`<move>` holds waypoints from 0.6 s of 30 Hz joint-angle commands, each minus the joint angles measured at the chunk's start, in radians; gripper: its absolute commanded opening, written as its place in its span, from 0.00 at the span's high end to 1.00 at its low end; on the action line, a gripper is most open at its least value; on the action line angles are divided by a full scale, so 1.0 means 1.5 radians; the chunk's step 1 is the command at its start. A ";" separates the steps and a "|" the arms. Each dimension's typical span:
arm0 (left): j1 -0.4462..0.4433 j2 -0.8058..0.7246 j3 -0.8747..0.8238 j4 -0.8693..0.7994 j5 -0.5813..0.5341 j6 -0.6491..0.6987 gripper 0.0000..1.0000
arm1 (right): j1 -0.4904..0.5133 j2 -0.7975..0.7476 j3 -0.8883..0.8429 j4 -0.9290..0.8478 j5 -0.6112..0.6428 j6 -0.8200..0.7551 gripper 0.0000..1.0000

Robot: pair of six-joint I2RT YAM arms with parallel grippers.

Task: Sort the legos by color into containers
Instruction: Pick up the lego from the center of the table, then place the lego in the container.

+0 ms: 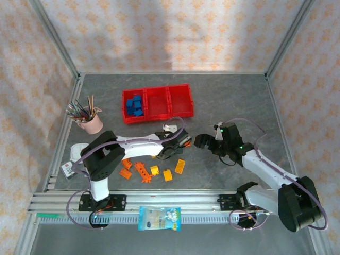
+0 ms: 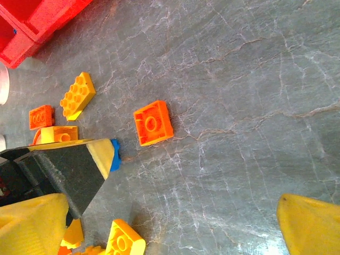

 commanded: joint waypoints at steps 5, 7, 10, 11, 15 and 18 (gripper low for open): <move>0.036 -0.116 0.017 -0.061 -0.080 0.037 0.67 | -0.002 0.000 0.063 0.069 -0.079 -0.025 0.00; 0.066 -0.143 0.014 -0.071 -0.096 0.051 0.67 | 0.017 0.013 0.086 0.085 -0.070 -0.033 0.00; 0.126 -0.184 0.006 -0.072 -0.121 0.084 0.67 | 0.065 0.039 0.134 0.086 -0.022 -0.058 0.00; 0.150 -0.194 0.007 -0.072 -0.126 0.097 0.67 | 0.076 0.050 0.146 0.093 -0.016 -0.058 0.00; 0.236 -0.199 0.028 -0.055 -0.137 0.156 0.67 | 0.092 0.108 0.171 0.148 -0.036 -0.032 0.00; 0.301 -0.166 0.054 -0.033 -0.126 0.193 0.67 | 0.103 0.142 0.191 0.172 -0.027 -0.023 0.01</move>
